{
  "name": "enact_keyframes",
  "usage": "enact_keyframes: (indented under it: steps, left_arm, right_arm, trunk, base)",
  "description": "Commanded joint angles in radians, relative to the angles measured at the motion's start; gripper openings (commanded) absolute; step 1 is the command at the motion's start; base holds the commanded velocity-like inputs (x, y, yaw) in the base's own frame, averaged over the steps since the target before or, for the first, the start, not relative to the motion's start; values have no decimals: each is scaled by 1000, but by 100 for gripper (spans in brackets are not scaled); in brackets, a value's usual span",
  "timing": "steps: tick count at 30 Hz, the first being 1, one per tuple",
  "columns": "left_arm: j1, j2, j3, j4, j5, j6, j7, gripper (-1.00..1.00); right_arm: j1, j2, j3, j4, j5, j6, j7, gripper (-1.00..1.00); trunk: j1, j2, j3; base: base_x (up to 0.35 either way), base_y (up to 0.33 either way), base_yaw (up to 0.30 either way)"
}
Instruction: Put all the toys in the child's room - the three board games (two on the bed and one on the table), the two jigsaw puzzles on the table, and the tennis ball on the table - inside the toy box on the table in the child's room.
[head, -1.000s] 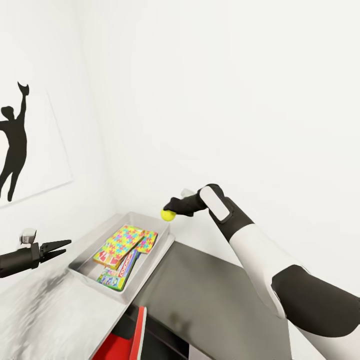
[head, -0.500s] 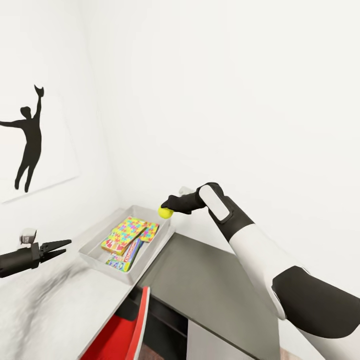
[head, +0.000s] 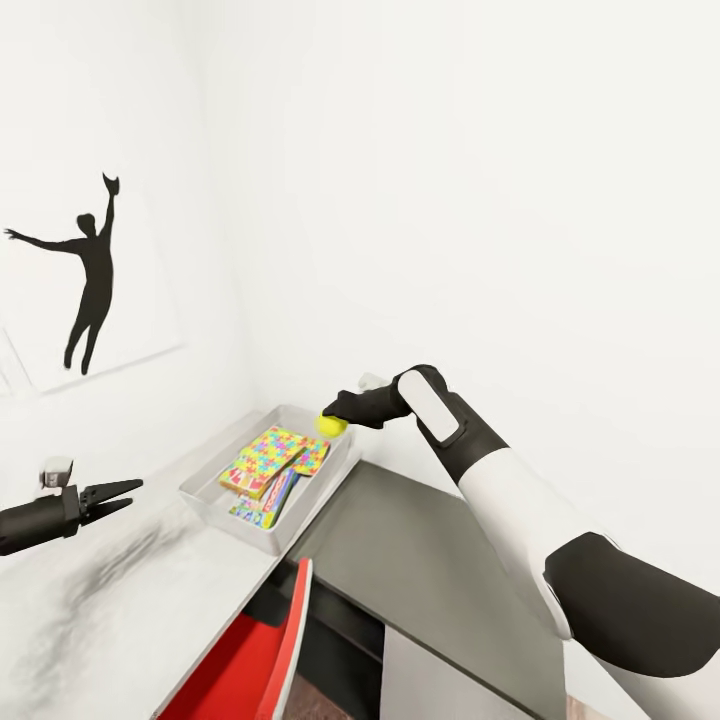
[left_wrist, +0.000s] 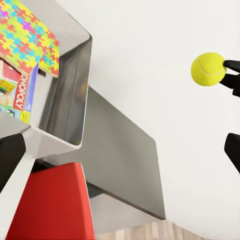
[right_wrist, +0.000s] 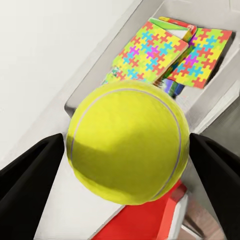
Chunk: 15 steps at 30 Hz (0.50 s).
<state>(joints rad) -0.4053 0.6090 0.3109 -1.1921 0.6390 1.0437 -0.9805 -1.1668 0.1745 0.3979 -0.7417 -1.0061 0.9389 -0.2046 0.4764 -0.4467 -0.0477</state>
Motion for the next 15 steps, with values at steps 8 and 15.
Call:
enact_keyframes:
  steps: [8,15]
  left_arm:
    - [-1,0,0,0,-2,4,-4,100]
    - [-1,0,0,0,-2,4,-4,100]
  right_arm:
    - [-2,0,1,-1,-9,1,-10,-100]
    - [-2,0,1,-5,-9,3,-9,-100]
  trunk:
    - [0,-2,-2]
    - [0,-2,-3]
  base:
    - [-82,0,282]
    - [-49,0,179]
